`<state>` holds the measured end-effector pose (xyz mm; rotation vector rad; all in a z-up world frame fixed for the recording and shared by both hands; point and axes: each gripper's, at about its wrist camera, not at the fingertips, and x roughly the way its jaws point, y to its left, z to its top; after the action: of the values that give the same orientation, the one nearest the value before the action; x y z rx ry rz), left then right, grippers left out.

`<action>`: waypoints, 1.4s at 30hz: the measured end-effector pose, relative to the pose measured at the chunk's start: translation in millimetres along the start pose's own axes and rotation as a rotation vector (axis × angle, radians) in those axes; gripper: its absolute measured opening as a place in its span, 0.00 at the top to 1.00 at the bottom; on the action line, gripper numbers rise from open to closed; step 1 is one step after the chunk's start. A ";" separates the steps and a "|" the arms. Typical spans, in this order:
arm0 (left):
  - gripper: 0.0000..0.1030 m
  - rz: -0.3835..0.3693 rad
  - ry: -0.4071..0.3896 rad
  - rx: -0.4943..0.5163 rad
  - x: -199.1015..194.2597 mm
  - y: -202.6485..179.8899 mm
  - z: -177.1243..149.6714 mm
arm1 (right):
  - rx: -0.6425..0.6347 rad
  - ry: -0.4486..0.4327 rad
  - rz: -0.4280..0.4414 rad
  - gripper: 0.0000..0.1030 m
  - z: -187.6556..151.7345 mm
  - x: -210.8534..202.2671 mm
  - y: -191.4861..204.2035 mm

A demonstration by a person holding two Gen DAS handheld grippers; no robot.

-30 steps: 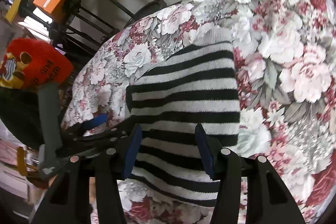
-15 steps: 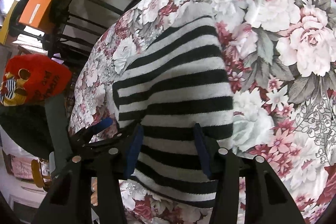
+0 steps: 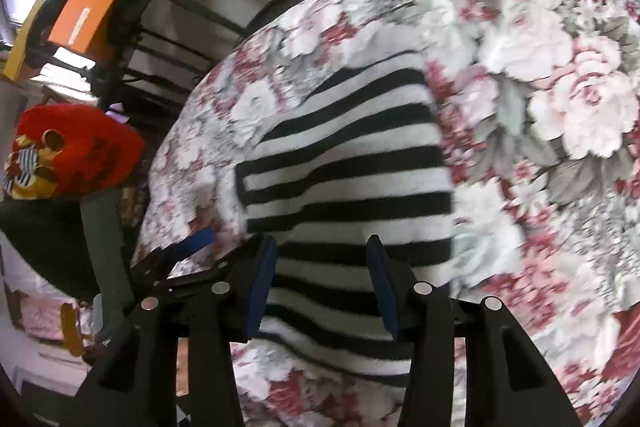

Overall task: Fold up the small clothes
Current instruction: 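Grasp the folded sweater with the right gripper and lift it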

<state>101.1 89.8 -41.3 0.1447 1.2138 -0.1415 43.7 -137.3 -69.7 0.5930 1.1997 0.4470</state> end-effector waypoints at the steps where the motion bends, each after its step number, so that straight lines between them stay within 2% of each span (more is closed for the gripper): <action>1: 0.04 -0.005 -0.001 0.002 -1.7 -0.4 -1.0 | -0.005 0.008 0.005 0.54 -1.8 0.6 2.6; 5: 0.04 0.009 0.022 0.029 2.4 -3.9 -9.6 | -0.011 0.052 0.011 0.54 -10.1 3.9 5.9; 9: 0.04 0.044 0.074 0.066 18.5 -5.5 -21.0 | 0.018 0.080 -0.005 0.54 -16.7 7.2 -8.6; 12: 0.04 0.008 0.090 0.048 23.0 2.0 -23.2 | 0.045 0.080 -0.006 0.56 -15.7 4.4 -20.6; 15: 0.04 -0.014 0.095 0.011 21.4 12.6 -19.0 | 0.041 0.036 -0.055 0.54 -9.8 -6.3 -24.8; 17: 0.05 -0.093 0.081 -0.051 17.9 24.1 -13.9 | 0.026 -0.002 -0.093 0.43 -5.4 -13.4 -26.8; 19: 0.05 -0.214 0.092 -0.110 20.8 31.2 -10.4 | 0.024 -0.010 -0.093 0.39 -2.3 -12.3 -31.4; 22: 0.05 -0.330 0.111 -0.148 36.9 33.5 -10.1 | 0.036 0.019 -0.074 0.33 -0.8 5.0 -40.0; 25: 0.04 -0.370 0.107 -0.190 54.9 35.0 -11.6 | 0.043 0.036 -0.081 0.32 -0.2 25.1 -51.3; 28: 0.04 -0.399 0.106 -0.183 66.9 37.1 -3.7 | 0.075 0.021 0.006 0.31 -2.4 40.3 -62.9; 31: 0.06 -0.433 0.112 -0.163 71.5 38.7 -2.1 | 0.051 0.006 0.013 0.44 -4.8 42.1 -59.3; 32: 0.15 -0.459 0.105 -0.159 70.8 37.8 -1.0 | 0.029 -0.002 0.003 0.50 -5.7 39.0 -53.3; 33: 0.36 -0.490 0.099 -0.157 71.9 32.9 1.3 | 0.009 -0.008 -0.008 0.53 -5.9 35.1 -47.1; 34: 0.42 -0.561 0.103 -0.174 71.3 33.4 0.6 | -0.005 -0.013 -0.018 0.55 -6.1 30.9 -41.5; 37: 0.52 -0.589 0.075 -0.170 63.2 24.9 -0.2 | -0.010 -0.036 -0.010 0.60 -7.1 9.9 -31.8; 39: 0.63 -0.632 0.064 -0.148 53.0 11.4 -2.3 | -0.062 -0.063 -0.059 0.61 -11.6 -12.7 -21.5; 42: 0.64 -0.656 0.037 -0.068 29.2 -19.2 -3.3 | -0.076 -0.132 -0.081 0.61 -19.2 -63.0 -18.6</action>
<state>104.5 70.7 -70.6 -0.3184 1.2652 -0.6693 6.3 -186.6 -40.5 0.4991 1.0725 0.3776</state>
